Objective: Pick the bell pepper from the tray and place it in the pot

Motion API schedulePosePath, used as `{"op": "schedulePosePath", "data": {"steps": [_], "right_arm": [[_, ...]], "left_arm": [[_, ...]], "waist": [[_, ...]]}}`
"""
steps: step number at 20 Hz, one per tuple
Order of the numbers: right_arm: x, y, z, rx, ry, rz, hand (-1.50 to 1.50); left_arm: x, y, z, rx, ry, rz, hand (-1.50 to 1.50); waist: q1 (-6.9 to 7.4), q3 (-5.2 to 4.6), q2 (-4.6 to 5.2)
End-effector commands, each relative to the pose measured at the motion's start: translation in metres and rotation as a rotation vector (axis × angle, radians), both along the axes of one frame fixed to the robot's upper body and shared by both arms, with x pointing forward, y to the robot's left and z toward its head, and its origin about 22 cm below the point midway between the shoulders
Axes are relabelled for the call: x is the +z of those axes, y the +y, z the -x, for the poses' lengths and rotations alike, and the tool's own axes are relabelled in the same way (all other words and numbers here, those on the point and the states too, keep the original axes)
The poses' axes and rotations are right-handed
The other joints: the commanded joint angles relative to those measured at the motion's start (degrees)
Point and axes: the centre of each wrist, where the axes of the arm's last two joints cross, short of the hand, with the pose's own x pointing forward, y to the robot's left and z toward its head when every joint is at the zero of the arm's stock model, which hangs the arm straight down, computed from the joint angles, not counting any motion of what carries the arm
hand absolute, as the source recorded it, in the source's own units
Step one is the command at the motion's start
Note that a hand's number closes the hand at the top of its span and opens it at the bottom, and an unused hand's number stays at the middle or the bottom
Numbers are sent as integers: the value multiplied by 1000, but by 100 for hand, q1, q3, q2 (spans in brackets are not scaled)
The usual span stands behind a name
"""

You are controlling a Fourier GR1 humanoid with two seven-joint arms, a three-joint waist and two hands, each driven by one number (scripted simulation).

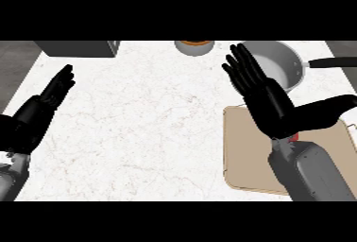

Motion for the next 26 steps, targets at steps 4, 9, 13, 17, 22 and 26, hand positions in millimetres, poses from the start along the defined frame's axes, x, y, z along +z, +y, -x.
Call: {"op": "schedulePosePath", "data": {"steps": [4,9,13,17,22,26], "right_arm": [[-21,-85,10,-28,-73,133,150],[-20,-160,7,-674,-236,354,-150],[-96,-151,41,-673,-344,409,-150],[-86,-166,64,-673,-395,478,-150],[-50,-200,85,-605,-269,804,-150],[-19,-197,91,-554,-156,954,-150]], "left_arm": [[-33,52,16,317,102,-90,0],[-70,66,36,470,302,-20,0],[-68,61,27,472,323,-26,0],[-69,50,29,471,351,-28,0],[-72,46,25,486,356,-22,0],[-79,41,17,486,354,-26,0]], "waist": [[-153,53,128],[-452,60,133],[-194,60,137],[-134,44,104],[-185,30,87],[-204,26,101]]}}
